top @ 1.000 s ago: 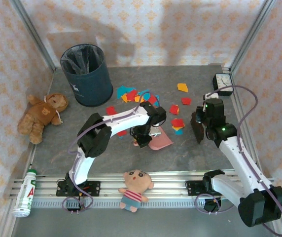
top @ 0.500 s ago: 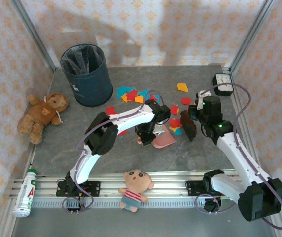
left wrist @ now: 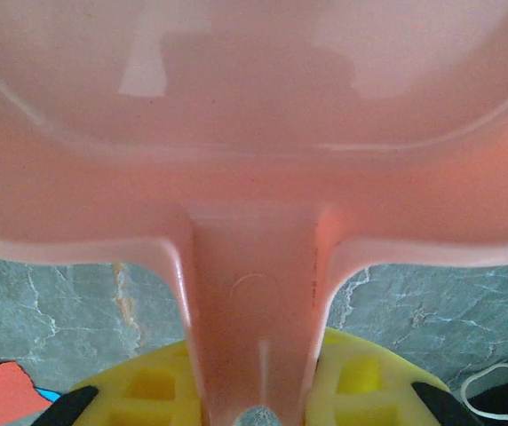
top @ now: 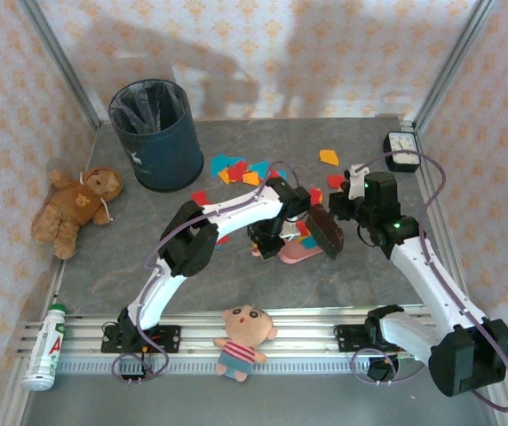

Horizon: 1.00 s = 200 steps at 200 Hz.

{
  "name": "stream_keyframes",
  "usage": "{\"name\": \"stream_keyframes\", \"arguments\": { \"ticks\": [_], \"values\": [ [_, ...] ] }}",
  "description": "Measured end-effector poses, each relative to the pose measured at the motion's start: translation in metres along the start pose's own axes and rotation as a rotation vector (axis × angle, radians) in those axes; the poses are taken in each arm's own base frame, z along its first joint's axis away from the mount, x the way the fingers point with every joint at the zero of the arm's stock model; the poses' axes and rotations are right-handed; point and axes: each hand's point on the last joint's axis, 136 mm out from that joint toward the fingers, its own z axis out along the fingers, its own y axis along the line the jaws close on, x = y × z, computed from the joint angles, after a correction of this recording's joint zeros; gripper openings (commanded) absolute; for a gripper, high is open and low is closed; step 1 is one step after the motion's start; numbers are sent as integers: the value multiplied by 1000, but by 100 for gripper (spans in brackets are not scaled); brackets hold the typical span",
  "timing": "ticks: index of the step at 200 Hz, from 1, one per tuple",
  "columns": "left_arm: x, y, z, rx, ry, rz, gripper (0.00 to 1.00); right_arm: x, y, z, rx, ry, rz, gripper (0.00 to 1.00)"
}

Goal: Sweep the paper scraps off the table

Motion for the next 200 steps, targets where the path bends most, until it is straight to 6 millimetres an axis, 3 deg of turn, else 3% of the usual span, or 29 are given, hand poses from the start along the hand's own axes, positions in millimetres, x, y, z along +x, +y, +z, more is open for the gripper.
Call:
{"name": "stream_keyframes", "arguments": {
  "ticks": [43,70,130,157,200],
  "values": [
    [0,1,0,0,0,-1,0,-1,5,-6,-23,-7,0,0],
    [1,1,4,1,4,-2,0,-13,3,-19,6,-69,4,0],
    [5,12,5,5,-11,-40,0,-32,-32,-25,211,-192,47,0],
    [10,19,5,10,-9,-67,0,-41,-44,-19,272,-224,51,0],
    [13,21,8,12,-7,-74,0,-48,-59,14,339,-189,2,0]
  ]
}}
